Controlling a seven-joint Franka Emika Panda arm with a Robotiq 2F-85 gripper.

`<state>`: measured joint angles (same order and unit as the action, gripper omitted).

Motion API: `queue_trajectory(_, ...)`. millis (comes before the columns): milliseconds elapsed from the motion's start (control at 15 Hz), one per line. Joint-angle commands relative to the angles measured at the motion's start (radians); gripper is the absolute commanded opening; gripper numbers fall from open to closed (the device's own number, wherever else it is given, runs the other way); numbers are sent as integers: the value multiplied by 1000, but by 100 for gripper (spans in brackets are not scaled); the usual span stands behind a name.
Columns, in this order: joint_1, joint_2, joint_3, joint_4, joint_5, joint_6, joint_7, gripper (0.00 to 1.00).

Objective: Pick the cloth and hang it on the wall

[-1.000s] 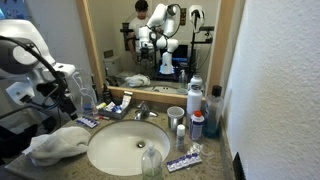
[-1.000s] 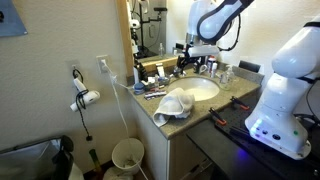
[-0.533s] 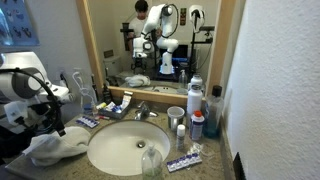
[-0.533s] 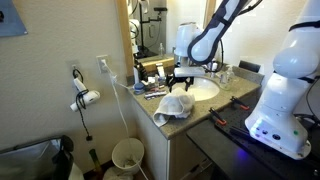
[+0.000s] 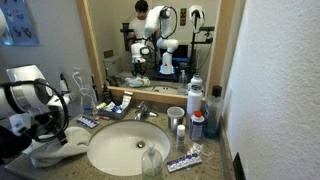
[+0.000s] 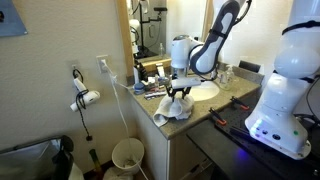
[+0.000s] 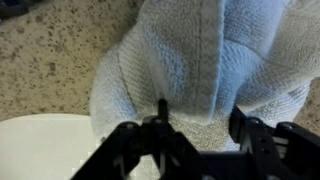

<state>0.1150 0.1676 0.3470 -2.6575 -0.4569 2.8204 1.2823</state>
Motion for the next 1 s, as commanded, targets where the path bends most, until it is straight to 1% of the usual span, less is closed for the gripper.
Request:
queue_trajectory(0, 50, 54, -50, 36, -128, 23, 128, 27)
queue_trajectory(200, 74, 87, -67, 49, -195, 33, 194, 8)
queue_trajectory(267, 80, 99, -70, 50, -207, 39, 209, 6)
queue_trajectory(333, 83, 110, -71, 50, -212, 49, 221, 6)
queue_trajectory(400, 85, 116, -74, 47, -218, 60, 231, 9)
queue_trajectory(467, 83, 114, -76, 42, -218, 74, 236, 8)
queue_trajectory(600, 77, 76, -84, 20, -218, 96, 249, 9)
queue_trajectory(733, 80, -3, -100, -13, -233, 95, 278, 9)
queue_trajectory(933, 87, -162, -126, -73, -287, 76, 349, 9)
